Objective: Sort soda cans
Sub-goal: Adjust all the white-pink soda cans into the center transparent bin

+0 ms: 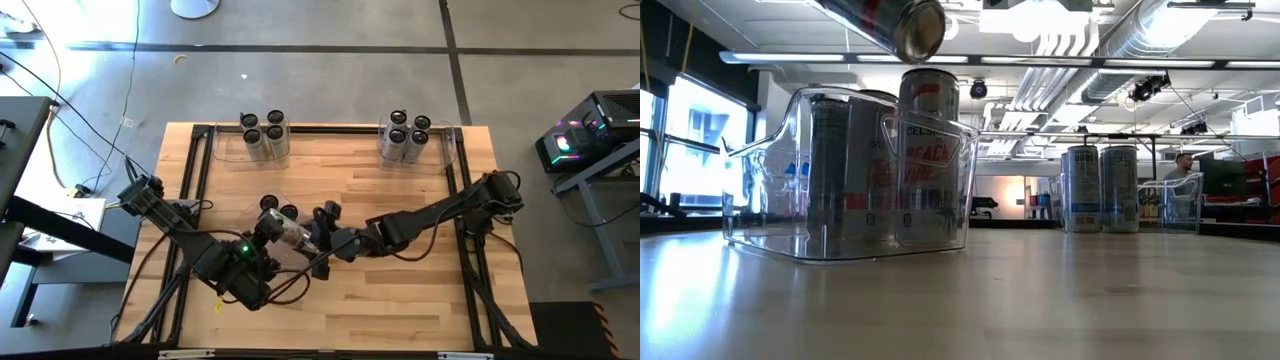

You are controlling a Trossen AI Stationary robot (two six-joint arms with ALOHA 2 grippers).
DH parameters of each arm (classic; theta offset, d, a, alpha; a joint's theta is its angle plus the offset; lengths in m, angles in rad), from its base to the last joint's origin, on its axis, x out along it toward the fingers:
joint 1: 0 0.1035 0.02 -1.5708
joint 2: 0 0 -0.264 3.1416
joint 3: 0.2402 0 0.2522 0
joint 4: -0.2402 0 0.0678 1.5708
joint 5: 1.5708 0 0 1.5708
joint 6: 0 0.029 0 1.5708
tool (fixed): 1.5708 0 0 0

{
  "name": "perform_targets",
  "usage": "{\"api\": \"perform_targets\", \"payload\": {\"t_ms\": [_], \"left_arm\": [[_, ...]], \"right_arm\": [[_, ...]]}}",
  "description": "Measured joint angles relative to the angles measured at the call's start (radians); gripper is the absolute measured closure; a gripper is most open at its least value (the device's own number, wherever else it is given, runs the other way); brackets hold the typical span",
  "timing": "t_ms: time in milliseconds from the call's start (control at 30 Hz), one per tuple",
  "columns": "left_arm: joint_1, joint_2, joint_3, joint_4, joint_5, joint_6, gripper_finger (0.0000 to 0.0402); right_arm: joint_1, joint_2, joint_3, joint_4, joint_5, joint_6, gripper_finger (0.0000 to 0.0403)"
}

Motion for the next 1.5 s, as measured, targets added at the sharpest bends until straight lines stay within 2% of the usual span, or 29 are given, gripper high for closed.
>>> {"api": "perform_targets", "payload": {"t_ms": [133, 333, 400, 500, 567, 1033, 1333, 1500], "left_arm": [[0.0, 0.0, 0.0, -0.014, 0.009, 0.001, 0.0198], [0.0, 0.0, 0.0, -0.016, 0.015, 0.005, 0.0198], [0.0, 0.0, 0.0, -0.017, 0.006, 0.01, 0.0198], [0.0, 0.0, 0.0, -0.019, -0.033, 0.048, 0.0198], [0.0, 0.0, 0.0, -0.025, -0.049, 0.079, 0.0197], [0.012, 0.002, -0.002, -0.028, -0.122, 0.137, 0.0197], [0.041, 0.002, -0.002, -0.017, -0.141, 0.126, 0.0197], [0.056, 0.002, -0.002, -0.018, -0.138, 0.073, 0.0197]], "right_arm": [[0.001, 0.0, 0.0, -0.022, 0.011, -0.001, 0.0114], [0.011, -0.005, 0.0, -0.032, 0.126, -0.007, 0.0114], [0.005, -0.006, 0.0, -0.041, 0.094, 0.012, 0.0114], [-0.02, -0.003, 0.0, -0.038, -0.023, 0.033, 0.0114], [-0.033, 0.003, 0.001, -0.03, -0.049, 0.038, 0.0114], [-0.082, 0.017, 0.002, -0.01, -0.004, -0.043, 0.0114], [-0.088, 0.018, 0.001, -0.01, -0.008, -0.25, 0.0114], [-0.096, 0.021, 0.0, -0.007, -0.012, -0.305, 0.0114]]}}
